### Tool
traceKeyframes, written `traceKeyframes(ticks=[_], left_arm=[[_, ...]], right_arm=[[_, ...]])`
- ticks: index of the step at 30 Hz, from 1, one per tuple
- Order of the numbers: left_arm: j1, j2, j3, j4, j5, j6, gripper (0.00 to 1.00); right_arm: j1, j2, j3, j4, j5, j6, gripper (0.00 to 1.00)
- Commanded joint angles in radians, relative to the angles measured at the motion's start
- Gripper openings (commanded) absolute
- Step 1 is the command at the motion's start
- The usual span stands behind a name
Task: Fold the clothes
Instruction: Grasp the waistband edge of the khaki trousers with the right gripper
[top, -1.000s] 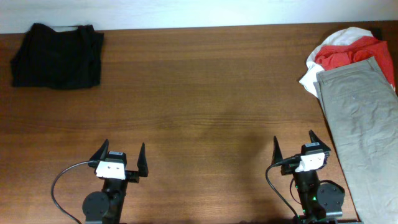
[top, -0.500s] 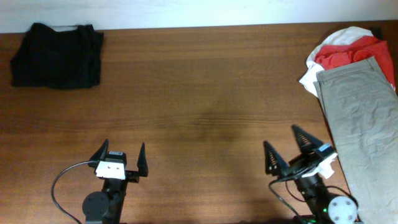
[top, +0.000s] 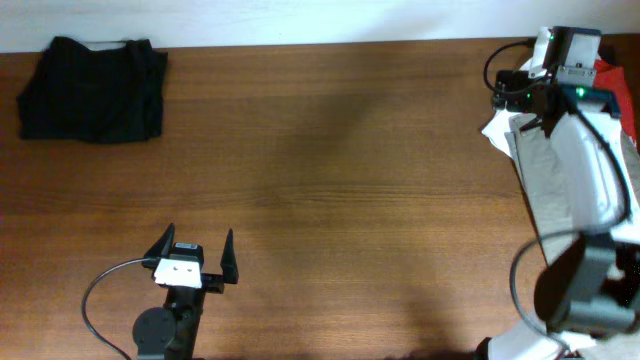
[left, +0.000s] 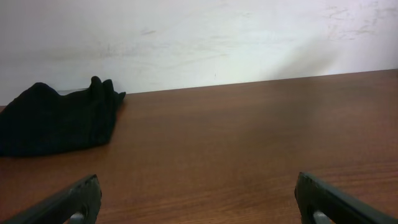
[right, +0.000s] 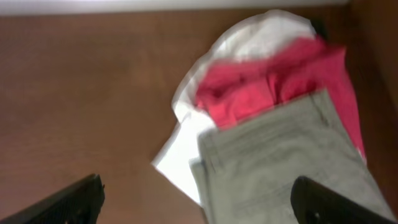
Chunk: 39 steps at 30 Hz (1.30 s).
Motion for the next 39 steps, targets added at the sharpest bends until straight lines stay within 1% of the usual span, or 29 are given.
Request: traceKeyframes(ticks=[1,2,3,4,7,8,9,10,12,14,15,21,28,31,34,38,39], left_arm=[[0.004,-0.005,-0.004,-0.004,0.0,0.011,0.99],[0.004,-0.005,-0.004,-0.004,0.0,0.011,0.99],[0.004,-0.005,-0.004,-0.004,0.0,0.012,0.99],[0.004,-0.005,-0.004,-0.004,0.0,0.011,0.99],[0.004,-0.005,-0.004,-0.004,0.0,0.011,0.99],[0.004,-0.005,-0.004,-0.004,0.0,0.011,0.99],[0.004,-0.005,-0.004,-0.004,0.0,0.011,0.99],[0.004,-0.005,-0.004,-0.004,0.0,0.012,0.99],[0.004,-0.005,-0.004,-0.004,0.0,0.011,0.99],[0.004,-0.005,-0.004,-0.004,0.0,0.011,0.99],[0.004,-0.005,-0.004,-0.004,0.0,0.011,0.99],[0.004,-0.005,-0.004,-0.004,0.0,0.011,0.99],[0.004,-0.005,-0.004,-0.004,0.0,0.011,0.99],[0.004,-0.005,-0.004,-0.004,0.0,0.011,0.99],[0.004,-0.005,-0.004,-0.004,0.0,0.012,0.99],[0.004,-0.005,-0.004,-0.004,0.0,0.011,0.99],[0.004,-0.005,-0.004,-0.004,0.0,0.011,0.99]], right_arm=[[-0.009,0.137,0.061,-0.04,0.136,-0.153,1.0],[-0.008,0.173,0.061,-0.055,0.141,-0.19,0.97],[-0.008,0.204,0.061,-0.06,0.157,-0.196,0.93],[-0.009,0.238,0.06,-0.061,0.175,-0.196,0.91],[-0.01,0.316,0.06,-0.056,0.231,-0.196,0.91],[-0.011,0.328,0.06,-0.054,0.235,-0.198,0.89],[-0.019,0.349,0.06,-0.054,0.232,-0.2,0.82],[-0.029,0.363,0.06,-0.056,0.233,-0.2,0.79],[-0.056,0.38,0.06,-0.057,0.231,-0.2,0.78],[-0.078,0.38,0.058,-0.059,0.185,-0.2,0.71],[-0.085,0.38,0.058,-0.061,0.162,-0.2,0.7],[-0.091,0.381,0.053,-0.061,0.073,-0.203,0.7],[-0.091,0.441,0.053,-0.067,0.075,-0.204,0.7],[-0.093,0.442,0.054,-0.056,0.075,-0.204,0.62],[-0.093,0.442,0.057,-0.056,0.075,-0.204,0.42],[-0.092,0.44,0.067,-0.057,0.075,-0.204,0.42],[-0.092,0.439,0.067,-0.057,0.074,-0.204,0.44]])
